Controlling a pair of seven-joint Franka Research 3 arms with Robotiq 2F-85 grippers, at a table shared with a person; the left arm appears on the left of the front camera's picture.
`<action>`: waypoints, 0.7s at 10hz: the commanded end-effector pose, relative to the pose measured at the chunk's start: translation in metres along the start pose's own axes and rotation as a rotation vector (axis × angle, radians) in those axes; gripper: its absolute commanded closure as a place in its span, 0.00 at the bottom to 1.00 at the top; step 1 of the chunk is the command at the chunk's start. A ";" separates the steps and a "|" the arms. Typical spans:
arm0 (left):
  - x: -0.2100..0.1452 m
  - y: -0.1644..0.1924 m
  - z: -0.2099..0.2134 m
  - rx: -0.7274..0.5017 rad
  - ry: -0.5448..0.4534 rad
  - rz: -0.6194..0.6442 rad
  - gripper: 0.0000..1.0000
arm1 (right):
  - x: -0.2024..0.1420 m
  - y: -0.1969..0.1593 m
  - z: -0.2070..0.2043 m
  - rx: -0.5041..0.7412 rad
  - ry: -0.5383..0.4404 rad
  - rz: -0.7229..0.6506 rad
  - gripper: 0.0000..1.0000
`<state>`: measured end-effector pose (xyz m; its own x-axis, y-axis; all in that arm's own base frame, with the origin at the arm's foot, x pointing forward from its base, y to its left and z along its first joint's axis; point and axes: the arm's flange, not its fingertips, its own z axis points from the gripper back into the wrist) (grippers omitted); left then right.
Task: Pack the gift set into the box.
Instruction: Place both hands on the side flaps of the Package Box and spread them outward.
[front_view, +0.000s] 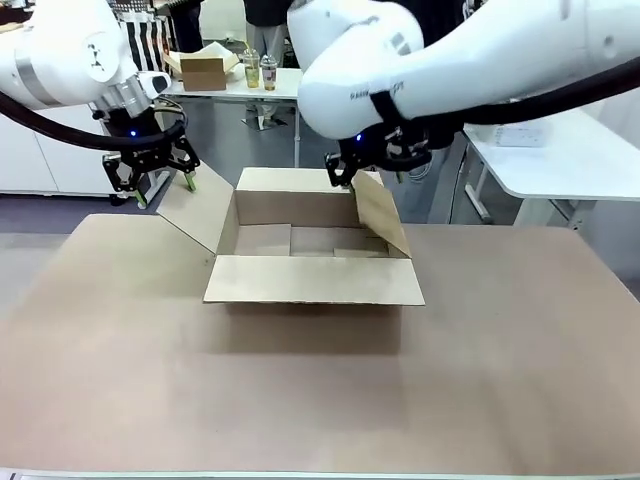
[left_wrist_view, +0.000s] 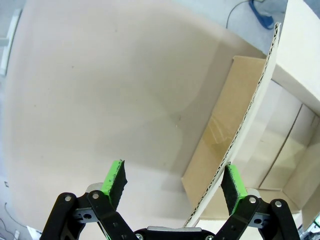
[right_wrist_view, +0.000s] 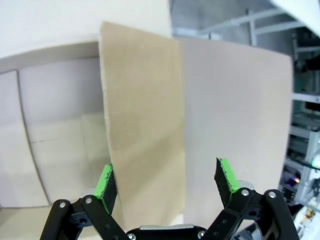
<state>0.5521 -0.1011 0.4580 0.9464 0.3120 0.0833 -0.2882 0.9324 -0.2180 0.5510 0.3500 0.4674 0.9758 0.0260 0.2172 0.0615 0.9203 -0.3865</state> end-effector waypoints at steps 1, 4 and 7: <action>0.000 -0.002 0.002 0.014 0.000 0.014 0.00 | -0.020 -0.032 0.006 -0.052 -0.002 -0.069 0.00; 0.000 -0.002 0.002 0.014 0.000 0.014 0.00 | -0.027 -0.050 -0.008 -0.047 0.041 -0.094 0.00; 0.000 -0.002 0.002 0.014 0.000 0.014 0.00 | -0.041 -0.080 -0.010 0.007 0.034 -0.147 0.00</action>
<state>0.5522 -0.1010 0.4580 0.9464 0.3121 0.0830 -0.2884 0.9324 -0.2179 0.5290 0.2864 0.4773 0.9758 -0.0822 0.2028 0.1604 0.8991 -0.4073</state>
